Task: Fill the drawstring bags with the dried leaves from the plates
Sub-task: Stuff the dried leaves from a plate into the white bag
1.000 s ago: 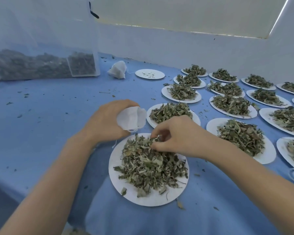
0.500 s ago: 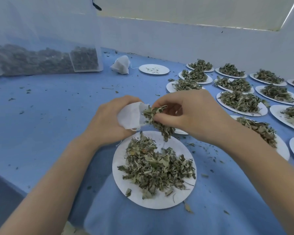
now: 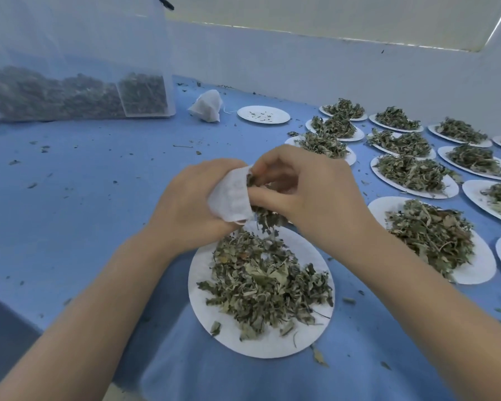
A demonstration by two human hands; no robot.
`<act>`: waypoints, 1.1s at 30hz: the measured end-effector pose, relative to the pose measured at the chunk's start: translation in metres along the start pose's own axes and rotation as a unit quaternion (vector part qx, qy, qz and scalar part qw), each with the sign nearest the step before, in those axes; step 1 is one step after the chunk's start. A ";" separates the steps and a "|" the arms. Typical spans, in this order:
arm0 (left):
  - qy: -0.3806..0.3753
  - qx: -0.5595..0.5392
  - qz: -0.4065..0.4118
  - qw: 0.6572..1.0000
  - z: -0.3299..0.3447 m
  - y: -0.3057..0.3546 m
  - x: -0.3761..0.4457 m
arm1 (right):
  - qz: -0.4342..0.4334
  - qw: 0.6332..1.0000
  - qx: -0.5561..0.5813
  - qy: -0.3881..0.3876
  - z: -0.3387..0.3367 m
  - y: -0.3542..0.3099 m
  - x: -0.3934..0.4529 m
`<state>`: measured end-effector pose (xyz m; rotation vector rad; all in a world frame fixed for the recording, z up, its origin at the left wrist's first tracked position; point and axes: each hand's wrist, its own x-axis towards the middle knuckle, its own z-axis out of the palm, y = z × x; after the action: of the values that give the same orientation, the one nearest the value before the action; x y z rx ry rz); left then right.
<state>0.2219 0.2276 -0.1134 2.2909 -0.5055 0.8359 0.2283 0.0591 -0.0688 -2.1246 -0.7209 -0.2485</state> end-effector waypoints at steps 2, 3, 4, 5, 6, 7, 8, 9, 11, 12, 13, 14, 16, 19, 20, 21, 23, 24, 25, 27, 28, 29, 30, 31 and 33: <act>0.006 -0.012 -0.002 1.000 0.000 -0.001 0.000 | -0.010 0.998 -0.036 -0.042 -0.002 -0.001 0.000; 0.009 -0.014 -0.002 1.000 0.000 -0.002 0.000 | -0.015 0.996 -0.055 -0.072 -0.004 -0.001 0.000; 0.012 -0.015 -0.003 1.000 0.001 -0.003 0.000 | -0.018 0.992 -0.062 -0.106 -0.006 -0.002 0.000; 0.014 -0.015 -0.003 1.000 0.001 -0.004 -0.001 | -0.020 0.988 -0.059 -0.139 -0.008 -0.002 -0.001; 0.015 -0.014 -0.004 1.000 0.001 -0.005 -0.001 | -0.024 0.984 -0.059 -0.164 -0.011 -0.003 -0.002; 0.014 -0.015 -0.006 1.000 0.001 -0.005 -0.002 | -0.031 0.982 -0.064 -0.176 -0.012 -0.004 -0.003; 0.013 -0.016 -0.009 1.000 0.001 -0.005 -0.002 | -0.039 0.981 -0.074 -0.176 -0.013 -0.003 -0.003; 0.011 -0.015 -0.010 1.000 0.001 -0.005 -0.002 | -0.044 0.982 -0.081 -0.167 -0.013 -0.003 -0.002; 0.008 -0.007 -0.007 1.000 0.001 -0.005 -0.002 | -0.030 0.987 -0.071 -0.144 -0.014 -0.002 0.000; 0.008 -0.004 -0.005 1.000 0.001 -0.005 -0.002 | -0.016 0.990 -0.051 -0.132 -0.015 -0.002 0.002; 0.008 -0.001 -0.002 1.000 0.000 -0.005 -0.001 | -0.003 0.992 -0.028 -0.120 -0.017 -0.002 0.003; 0.011 0.003 0.002 1.000 0.001 -0.005 -0.001 | 0.006 0.994 -0.010 -0.110 -0.019 -0.003 0.004; 0.018 0.012 0.006 1.000 0.001 -0.005 -0.002 | 0.005 0.995 -0.007 -0.096 -0.022 -0.004 0.004; 0.023 -0.001 0.011 1.000 0.001 -0.004 -0.002 | -0.013 0.997 -0.040 -0.070 -0.018 -0.006 0.001; 0.024 -0.006 0.016 1.000 0.002 -0.003 -0.002 | -0.029 0.996 -0.061 -0.061 -0.015 -0.007 0.000; 0.028 -0.013 0.018 0.999 0.002 -0.001 -0.002 | -0.050 0.993 -0.087 -0.057 -0.011 -0.008 0.000; 0.035 -0.025 0.023 0.999 0.003 0.000 -0.002 | -0.079 0.985 -0.143 -0.062 -0.004 -0.010 -0.001; 0.035 -0.027 0.030 0.999 0.004 0.000 -0.002 | -0.087 0.978 -0.172 -0.078 -0.002 -0.011 -0.001; 0.035 -0.027 0.037 0.998 0.005 -0.001 -0.002 | -0.094 0.970 -0.200 -0.104 0.000 -0.013 -0.001; 0.037 -0.033 0.040 0.998 0.007 -0.001 -0.003 | -0.109 0.956 -0.221 -0.161 0.000 -0.017 -0.001; 0.039 -0.044 0.034 0.998 0.007 -0.002 -0.003 | -0.111 0.953 -0.214 -0.186 -0.002 -0.018 -0.001; 0.040 -0.057 0.029 0.997 0.007 -0.002 -0.003 | -0.106 0.953 -0.197 -0.205 -0.005 -0.017 -0.001; 0.041 -0.067 0.025 0.997 0.007 -0.002 -0.004 | -0.097 0.955 -0.179 -0.214 -0.007 -0.016 -0.001; 0.041 -0.072 0.021 0.996 0.006 -0.002 -0.004 | -0.088 0.959 -0.165 -0.211 -0.010 -0.015 0.000; 0.039 -0.074 0.007 0.996 0.006 -0.002 -0.004 | -0.076 0.970 -0.144 -0.179 -0.013 -0.014 0.000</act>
<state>0.2223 0.2260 -0.1206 2.1137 -0.5308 0.8621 0.2211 0.0558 -0.0516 -2.4240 -1.1186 -0.0498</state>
